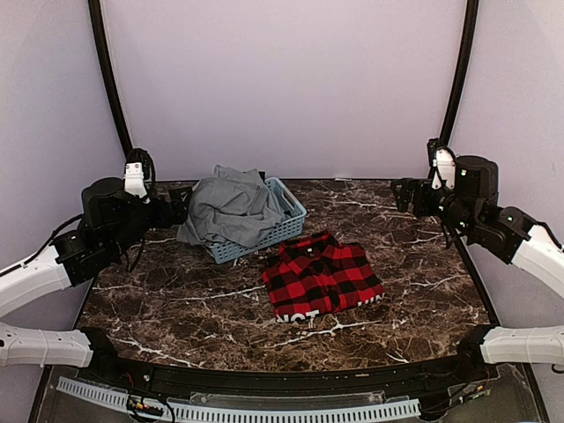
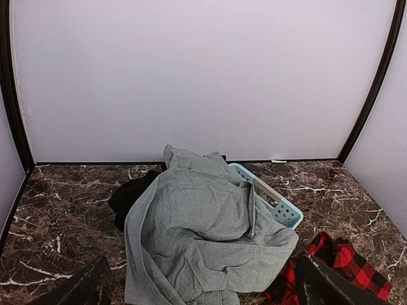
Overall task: Fold and stack the long sleeve shirts
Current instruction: Move the bin to the corner of the board.
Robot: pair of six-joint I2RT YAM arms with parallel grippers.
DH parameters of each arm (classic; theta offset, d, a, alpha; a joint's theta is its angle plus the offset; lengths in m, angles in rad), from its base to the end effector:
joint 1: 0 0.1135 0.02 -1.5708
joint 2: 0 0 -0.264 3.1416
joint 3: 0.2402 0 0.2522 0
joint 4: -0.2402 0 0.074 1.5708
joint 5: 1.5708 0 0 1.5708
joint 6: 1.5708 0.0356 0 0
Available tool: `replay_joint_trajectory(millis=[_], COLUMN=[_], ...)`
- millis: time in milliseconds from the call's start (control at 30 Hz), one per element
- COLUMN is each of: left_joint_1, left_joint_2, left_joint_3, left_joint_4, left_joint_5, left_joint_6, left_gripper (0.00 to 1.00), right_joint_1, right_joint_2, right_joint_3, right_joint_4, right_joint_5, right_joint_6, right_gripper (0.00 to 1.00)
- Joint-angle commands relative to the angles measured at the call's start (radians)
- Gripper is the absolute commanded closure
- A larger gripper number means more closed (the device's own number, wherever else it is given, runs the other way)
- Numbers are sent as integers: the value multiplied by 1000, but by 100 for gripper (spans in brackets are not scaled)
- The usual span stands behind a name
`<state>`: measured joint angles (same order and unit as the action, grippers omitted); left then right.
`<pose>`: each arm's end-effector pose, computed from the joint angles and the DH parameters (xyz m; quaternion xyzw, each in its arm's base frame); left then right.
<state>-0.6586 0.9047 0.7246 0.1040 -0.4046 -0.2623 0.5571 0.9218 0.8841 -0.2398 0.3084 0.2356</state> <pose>0.1786 -0.1205 0.3281 0.0076 0.7314 -0.1638 0.6620 0.1850 0.1025 0.3450 -0.0349 0.7933 0.1168 0.5965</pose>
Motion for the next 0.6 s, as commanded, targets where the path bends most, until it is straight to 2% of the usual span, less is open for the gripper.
replay_joint_trajectory(millis=[0, 167, 333, 567], left_joint_1=[7, 7, 7, 7], left_joint_2=[-5, 19, 88, 257], left_joint_3=[-5, 2, 62, 150], left_joint_4=[16, 13, -42, -156], left_joint_5=[10, 32, 123, 374], left_joint_6=[12, 11, 22, 82], left_gripper=[1, 1, 1, 3], right_joint_1=[3, 3, 2, 2], right_joint_2=[-22, -13, 14, 29], right_joint_3=[-23, -25, -17, -29], right_joint_4=[48, 48, 41, 37], right_joint_5=[4, 2, -6, -27], right_joint_6=[-16, -13, -4, 3], right_gripper=[1, 1, 1, 1])
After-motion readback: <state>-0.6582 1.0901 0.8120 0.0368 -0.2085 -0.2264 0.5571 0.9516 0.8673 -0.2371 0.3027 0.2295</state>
